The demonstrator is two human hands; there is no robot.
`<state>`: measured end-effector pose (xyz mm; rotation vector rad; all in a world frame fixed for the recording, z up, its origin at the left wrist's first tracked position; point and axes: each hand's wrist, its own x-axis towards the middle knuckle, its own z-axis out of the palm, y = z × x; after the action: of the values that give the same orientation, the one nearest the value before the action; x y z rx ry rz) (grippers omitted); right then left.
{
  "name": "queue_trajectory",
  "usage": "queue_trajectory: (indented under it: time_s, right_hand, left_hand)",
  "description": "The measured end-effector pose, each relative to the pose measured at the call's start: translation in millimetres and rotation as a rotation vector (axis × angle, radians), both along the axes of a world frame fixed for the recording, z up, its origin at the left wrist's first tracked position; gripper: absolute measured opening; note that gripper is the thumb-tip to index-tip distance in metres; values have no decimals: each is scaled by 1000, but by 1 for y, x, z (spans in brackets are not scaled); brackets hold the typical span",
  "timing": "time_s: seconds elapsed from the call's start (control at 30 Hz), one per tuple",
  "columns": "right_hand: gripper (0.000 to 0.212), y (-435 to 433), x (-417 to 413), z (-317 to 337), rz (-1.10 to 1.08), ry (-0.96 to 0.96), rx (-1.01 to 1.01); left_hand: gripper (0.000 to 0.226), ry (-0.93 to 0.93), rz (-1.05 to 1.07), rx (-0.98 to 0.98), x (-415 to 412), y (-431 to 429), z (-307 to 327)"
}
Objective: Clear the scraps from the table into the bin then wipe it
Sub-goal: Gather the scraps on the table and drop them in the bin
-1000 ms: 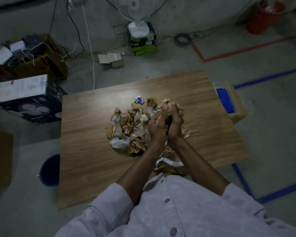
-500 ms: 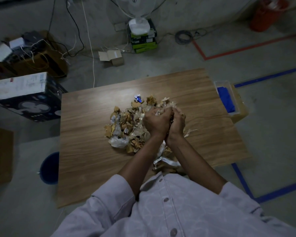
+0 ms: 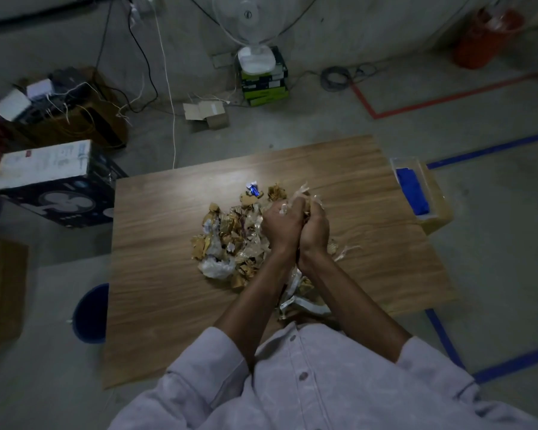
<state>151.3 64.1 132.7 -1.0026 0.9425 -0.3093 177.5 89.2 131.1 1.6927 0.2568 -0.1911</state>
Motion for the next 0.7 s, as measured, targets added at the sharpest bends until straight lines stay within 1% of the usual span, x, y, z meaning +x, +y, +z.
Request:
queue_trajectory:
  time_s: [0.13, 0.23, 0.3, 0.43, 0.53, 0.57, 0.6, 0.67, 0.7]
  right_hand:
    - [39, 3, 4, 6, -26, 1, -119]
    - [42, 8, 6, 9, -11, 3, -98]
    - [43, 12, 5, 9, -18, 10, -90]
    - [40, 25, 2, 16, -31, 12, -135]
    - [39, 37, -2, 15, -33, 21, -168]
    - [38, 41, -4, 15, -38, 16, -159]
    - [39, 44, -6, 11, -45, 21, -140]
    - [36, 51, -10, 3, -20, 6, -73]
    - [34, 58, -11, 1, 17, -3, -57]
  left_hand:
    - [21, -42, -83, -96, 0, 6, 7]
    - [15, -87, -101, -145, 0, 14, 6]
    - [17, -125, -95, -138, 0, 20, 1]
    - [38, -105, -91, -105, 1, 29, -1]
    - [40, -210, -148, 8, -2, 43, 5]
    - [47, -243, -170, 44, -5, 49, 4]
    - [60, -258, -187, 64, -8, 54, 1]
    - [84, -223, -166, 78, -12, 66, -7]
    - [86, -208, -154, 83, -13, 72, -12]
